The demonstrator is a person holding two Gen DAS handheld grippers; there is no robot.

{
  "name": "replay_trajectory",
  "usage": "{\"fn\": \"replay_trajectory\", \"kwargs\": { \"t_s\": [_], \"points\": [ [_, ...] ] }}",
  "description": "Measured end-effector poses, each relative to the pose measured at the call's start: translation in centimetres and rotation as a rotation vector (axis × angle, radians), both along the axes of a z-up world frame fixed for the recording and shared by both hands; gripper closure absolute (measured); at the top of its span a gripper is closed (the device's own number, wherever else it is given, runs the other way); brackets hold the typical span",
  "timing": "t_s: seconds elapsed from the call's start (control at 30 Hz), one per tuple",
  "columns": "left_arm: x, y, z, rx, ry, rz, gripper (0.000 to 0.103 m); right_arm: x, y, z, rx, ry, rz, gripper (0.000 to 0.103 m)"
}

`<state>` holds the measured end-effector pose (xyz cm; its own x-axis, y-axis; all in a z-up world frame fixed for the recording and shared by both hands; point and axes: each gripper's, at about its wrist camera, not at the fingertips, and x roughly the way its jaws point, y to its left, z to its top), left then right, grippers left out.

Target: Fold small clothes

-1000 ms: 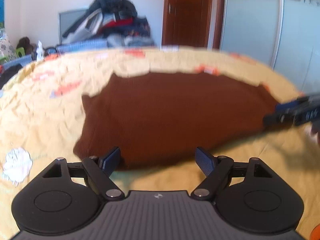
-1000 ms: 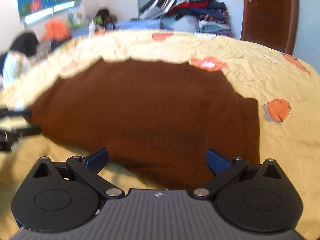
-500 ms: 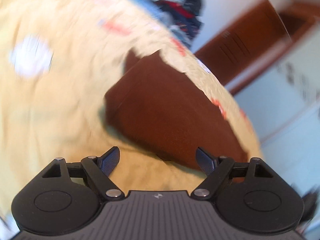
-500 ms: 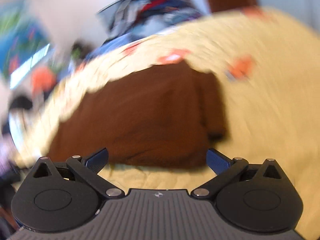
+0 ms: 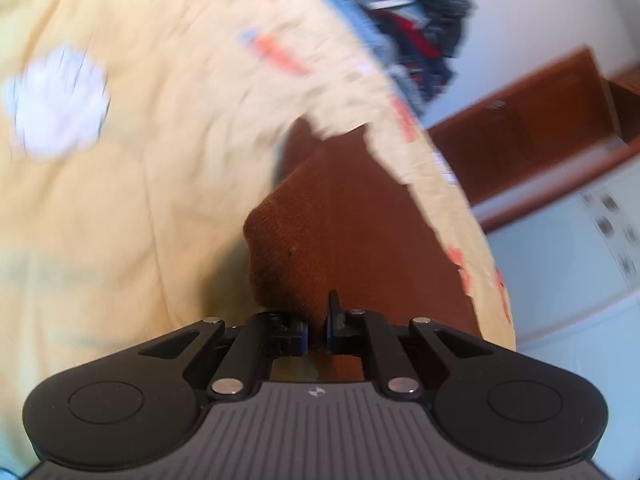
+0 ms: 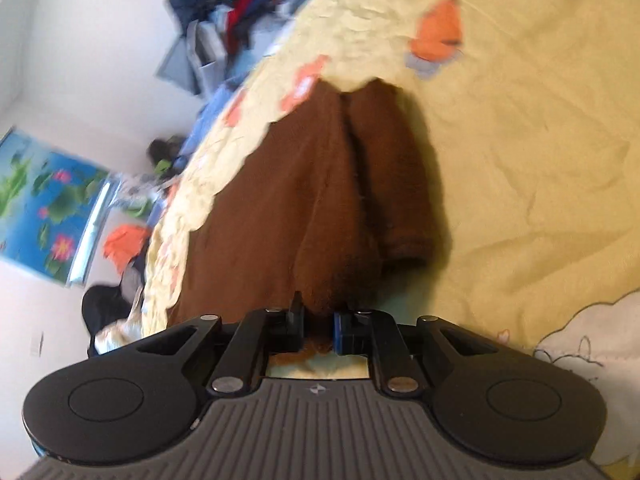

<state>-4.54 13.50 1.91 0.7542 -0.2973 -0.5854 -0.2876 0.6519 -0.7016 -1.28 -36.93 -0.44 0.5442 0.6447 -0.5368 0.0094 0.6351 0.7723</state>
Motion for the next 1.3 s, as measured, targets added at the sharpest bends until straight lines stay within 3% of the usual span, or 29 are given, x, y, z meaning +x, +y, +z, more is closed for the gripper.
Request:
{"fn": "replay_trajectory", "kwargs": {
  "t_s": [0.07,0.13,0.17,0.27,0.3,0.33,0.43,0.5,0.57,0.6,0.63,0.67,0.73,0.83,0.93,1.0,1.1,1.17,1.3],
  "points": [
    [-0.5,0.2,0.3,0.04,-0.007,-0.019,0.096,-0.9,-0.5,0.1,-0.018,-0.015,0.011,0.084],
    [-0.3,0.5,-1.2,0.027,0.038,-0.051,0.095,-0.6,-0.7,-1.1,-0.079,0.01,0.012,0.084],
    [-0.4,0.6,-2.0,0.007,0.076,-0.036,0.093,-0.8,-1.0,-1.5,-0.047,-0.007,0.007,0.086],
    [-1.8,0.8,-2.4,-0.087,0.041,0.028,0.077,-1.4,-1.7,-1.1,0.044,-0.022,-0.032,0.046],
    [-2.5,0.7,-2.3,-0.121,0.021,0.045,0.063,-1.7,-1.9,-0.4,0.033,-0.057,-0.066,0.019],
    [-2.8,0.7,-2.4,-0.154,-0.005,0.064,0.045,-2.1,-2.1,0.4,-0.005,-0.097,-0.117,0.0],
    [-2.3,-0.2,-1.8,-0.16,-0.026,0.103,0.024,-2.4,-2.4,1.9,-0.103,-0.169,-0.172,0.001],
    [-1.1,-1.3,-1.3,-0.115,-0.021,0.113,0.021,-2.1,-2.6,2.2,-0.081,-0.181,-0.166,0.001],
    [0.1,-2.5,-0.8,-0.016,-0.021,0.128,0.024,-1.7,-2.4,2.4,-0.066,-0.201,-0.162,0.001],
    [0.0,-2.9,-0.5,0.049,-0.009,0.142,0.044,-1.6,-2.3,2.5,-0.056,-0.21,-0.156,0.001],
    [0.6,-3.5,-0.4,0.111,0.024,0.153,0.086,-1.6,-2.1,2.6,-0.042,-0.215,-0.148,0.001],
    [1.3,-3.8,-0.6,0.15,0.067,0.156,0.094,-1.6,-2.0,2.7,-0.029,-0.219,-0.137,0.001],
    [1.7,-4.3,0.0,0.179,0.068,0.184,0.094,-2.0,-1.9,3.3,-0.02,-0.232,-0.123,0.001],
    [2.7,-7.7,3.3,0.37,-0.012,0.121,0.095,-2.8,-2.5,4.0,-0.011,-0.259,-0.112,0.001],
    [3.5,-14.2,6.9,0.507,-0.177,-0.064,0.095,-2.4,-4.2,4.3,0.046,-0.262,-0.126,0.001],
    [4.0,-20.4,7.8,0.627,-0.248,-0.276,0.095,-1.3,-5.4,4.1,0.101,-0.239,-0.141,0.001],
    [3.1,-27.9,5.5,0.784,-0.315,-0.557,0.094,0.6,-6.6,3.3,0.188,-0.203,-0.137,0.0],
    [2.6,-31.1,2.9,0.884,-0.286,-0.678,0.094,1.8,-7.0,2.4,0.239,-0.157,-0.137,0.0],
    [1.8,-32.0,2.3,0.953,-0.311,-0.674,0.094,3.6,-6.4,1.1,0.301,-0.093,-0.093,0.0]
  ]
}}
